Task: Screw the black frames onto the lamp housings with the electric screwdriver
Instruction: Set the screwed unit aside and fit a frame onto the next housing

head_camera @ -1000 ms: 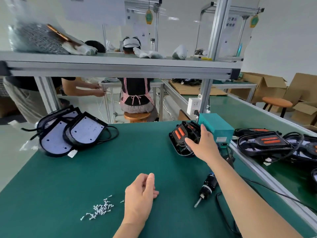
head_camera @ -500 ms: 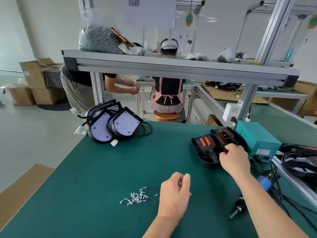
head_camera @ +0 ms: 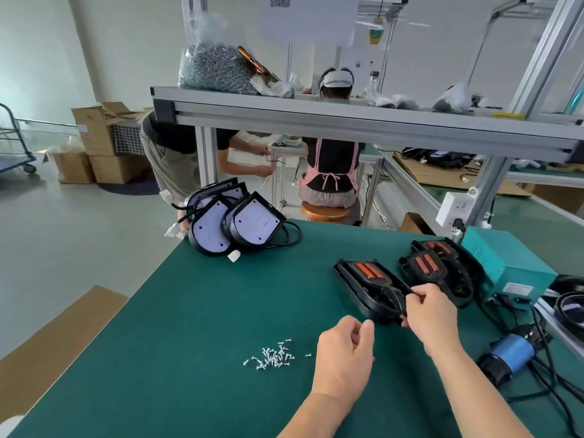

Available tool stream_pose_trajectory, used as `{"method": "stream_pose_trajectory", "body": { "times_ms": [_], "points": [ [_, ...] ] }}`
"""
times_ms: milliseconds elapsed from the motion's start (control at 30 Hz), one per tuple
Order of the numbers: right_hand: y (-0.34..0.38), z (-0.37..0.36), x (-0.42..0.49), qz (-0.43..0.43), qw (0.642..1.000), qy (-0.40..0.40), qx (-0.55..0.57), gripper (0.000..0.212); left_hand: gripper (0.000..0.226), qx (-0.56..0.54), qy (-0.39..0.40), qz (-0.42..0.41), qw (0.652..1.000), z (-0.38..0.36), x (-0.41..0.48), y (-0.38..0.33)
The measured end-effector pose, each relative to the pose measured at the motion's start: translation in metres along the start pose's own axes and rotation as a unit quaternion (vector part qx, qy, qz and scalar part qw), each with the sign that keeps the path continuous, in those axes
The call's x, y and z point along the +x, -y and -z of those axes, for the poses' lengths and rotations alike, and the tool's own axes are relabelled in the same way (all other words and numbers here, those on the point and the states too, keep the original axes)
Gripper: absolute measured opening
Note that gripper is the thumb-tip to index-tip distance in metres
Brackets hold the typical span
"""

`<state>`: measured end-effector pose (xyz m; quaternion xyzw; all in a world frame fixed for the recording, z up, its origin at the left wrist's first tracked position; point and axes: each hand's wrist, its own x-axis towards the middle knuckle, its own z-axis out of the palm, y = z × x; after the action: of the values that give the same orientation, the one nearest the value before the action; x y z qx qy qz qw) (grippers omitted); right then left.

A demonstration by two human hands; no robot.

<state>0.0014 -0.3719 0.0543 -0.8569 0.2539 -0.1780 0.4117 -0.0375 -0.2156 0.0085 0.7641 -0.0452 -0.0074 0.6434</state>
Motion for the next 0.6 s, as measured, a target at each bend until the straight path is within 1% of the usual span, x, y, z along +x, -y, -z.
{"method": "stream_pose_trajectory", "body": {
  "times_ms": [133,200,267,367,433,467,500,567,600],
  "points": [
    [-0.002,-0.013,-0.01,-0.008,1.0,-0.006,0.028,0.02,0.035,0.003,0.0,0.001,1.0,-0.001,0.0,0.0],
    [-0.003,-0.013,-0.011,-0.009,0.999,-0.041,0.027,0.027,0.036,0.002,0.0,0.001,1.0,0.0,0.0,0.0],
    [-0.006,-0.01,-0.009,-0.017,0.996,-0.078,0.04,0.028,0.037,0.006,0.0,-0.001,1.0,0.0,0.0,-0.001],
    [-0.008,-0.007,-0.007,-0.051,0.983,-0.128,0.122,0.027,0.04,0.016,-0.002,-0.004,1.0,0.0,-0.001,-0.001],
    [-0.002,-0.01,-0.011,-0.064,0.966,-0.125,0.216,0.029,0.043,0.017,-0.007,-0.006,1.0,0.0,-0.001,-0.001],
    [0.004,-0.012,-0.014,-0.073,0.948,-0.103,0.293,0.031,0.044,0.009,-0.012,-0.008,1.0,0.0,-0.001,-0.002],
    [0.01,-0.016,-0.017,-0.089,0.916,-0.069,0.385,0.033,0.043,-0.003,-0.02,-0.01,1.0,0.001,-0.001,-0.002],
    [0.026,-0.022,-0.023,-0.147,0.826,0.024,0.544,0.03,0.04,-0.026,-0.037,-0.016,0.999,0.001,-0.002,-0.004],
    [0.033,-0.026,-0.026,-0.18,0.784,0.07,0.59,0.028,0.039,-0.031,-0.045,-0.02,0.998,0.002,-0.002,-0.004]
  ]
}}
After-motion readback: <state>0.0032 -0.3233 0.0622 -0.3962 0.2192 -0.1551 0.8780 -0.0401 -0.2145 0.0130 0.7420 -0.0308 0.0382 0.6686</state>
